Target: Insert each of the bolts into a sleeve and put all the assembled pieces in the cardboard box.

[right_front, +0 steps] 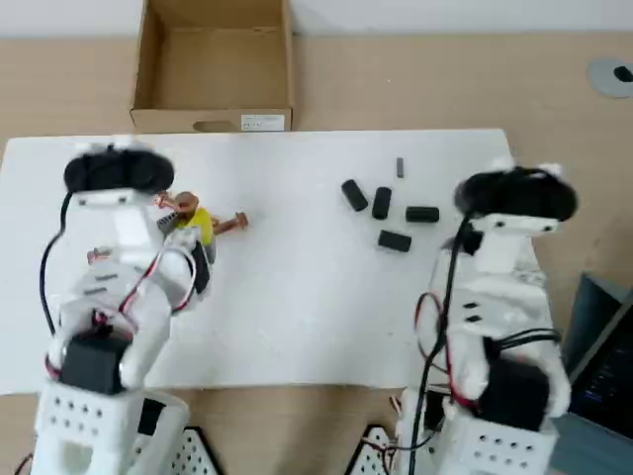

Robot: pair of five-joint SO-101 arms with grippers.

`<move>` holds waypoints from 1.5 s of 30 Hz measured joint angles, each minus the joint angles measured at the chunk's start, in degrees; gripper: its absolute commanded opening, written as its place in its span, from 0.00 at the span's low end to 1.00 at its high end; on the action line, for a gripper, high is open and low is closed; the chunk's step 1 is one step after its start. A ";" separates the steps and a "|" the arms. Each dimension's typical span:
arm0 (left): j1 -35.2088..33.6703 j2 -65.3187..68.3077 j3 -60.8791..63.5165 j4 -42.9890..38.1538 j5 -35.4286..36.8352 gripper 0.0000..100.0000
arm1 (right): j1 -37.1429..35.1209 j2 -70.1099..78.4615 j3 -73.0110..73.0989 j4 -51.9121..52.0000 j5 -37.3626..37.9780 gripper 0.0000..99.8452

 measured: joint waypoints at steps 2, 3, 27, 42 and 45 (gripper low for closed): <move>0.00 -5.01 3.96 -2.29 0.44 0.00 | -2.11 -3.16 3.69 -1.14 -0.09 0.01; 0.00 -7.38 5.98 -3.52 0.44 0.00 | -3.25 -4.92 5.36 -1.76 -0.09 0.01; 5.01 -29.63 23.74 -20.66 18.11 0.00 | -36.40 -26.02 26.55 -9.49 -0.09 0.01; 14.68 -29.63 22.68 -20.75 18.90 0.00 | -48.44 -26.11 29.98 -15.56 8.00 0.01; 16.26 -29.63 20.92 -17.76 17.14 0.00 | -48.35 -26.11 30.07 -15.65 8.88 0.01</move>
